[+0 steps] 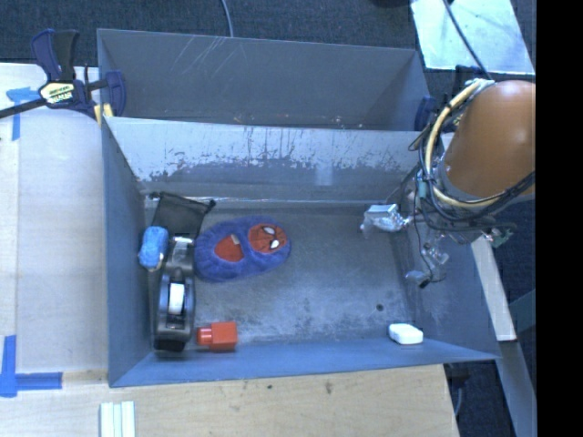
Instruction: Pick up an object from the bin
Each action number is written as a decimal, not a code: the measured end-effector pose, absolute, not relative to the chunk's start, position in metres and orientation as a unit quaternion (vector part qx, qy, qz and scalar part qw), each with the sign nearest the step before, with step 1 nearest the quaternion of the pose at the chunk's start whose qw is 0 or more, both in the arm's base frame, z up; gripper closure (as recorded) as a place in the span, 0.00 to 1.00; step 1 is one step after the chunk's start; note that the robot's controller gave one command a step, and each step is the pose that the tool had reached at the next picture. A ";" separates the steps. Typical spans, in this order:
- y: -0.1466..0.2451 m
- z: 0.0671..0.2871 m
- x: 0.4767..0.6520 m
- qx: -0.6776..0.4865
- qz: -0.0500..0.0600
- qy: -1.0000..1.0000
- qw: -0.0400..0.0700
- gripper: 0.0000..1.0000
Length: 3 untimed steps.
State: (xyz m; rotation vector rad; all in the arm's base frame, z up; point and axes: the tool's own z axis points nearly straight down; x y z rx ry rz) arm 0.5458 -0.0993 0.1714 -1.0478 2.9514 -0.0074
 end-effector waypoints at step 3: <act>-0.022 0.096 0.608 -0.547 0.001 0.837 0.005 1.00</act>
Offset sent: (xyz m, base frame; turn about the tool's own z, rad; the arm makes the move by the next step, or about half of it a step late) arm 0.0445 -0.0081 -0.0911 -0.6015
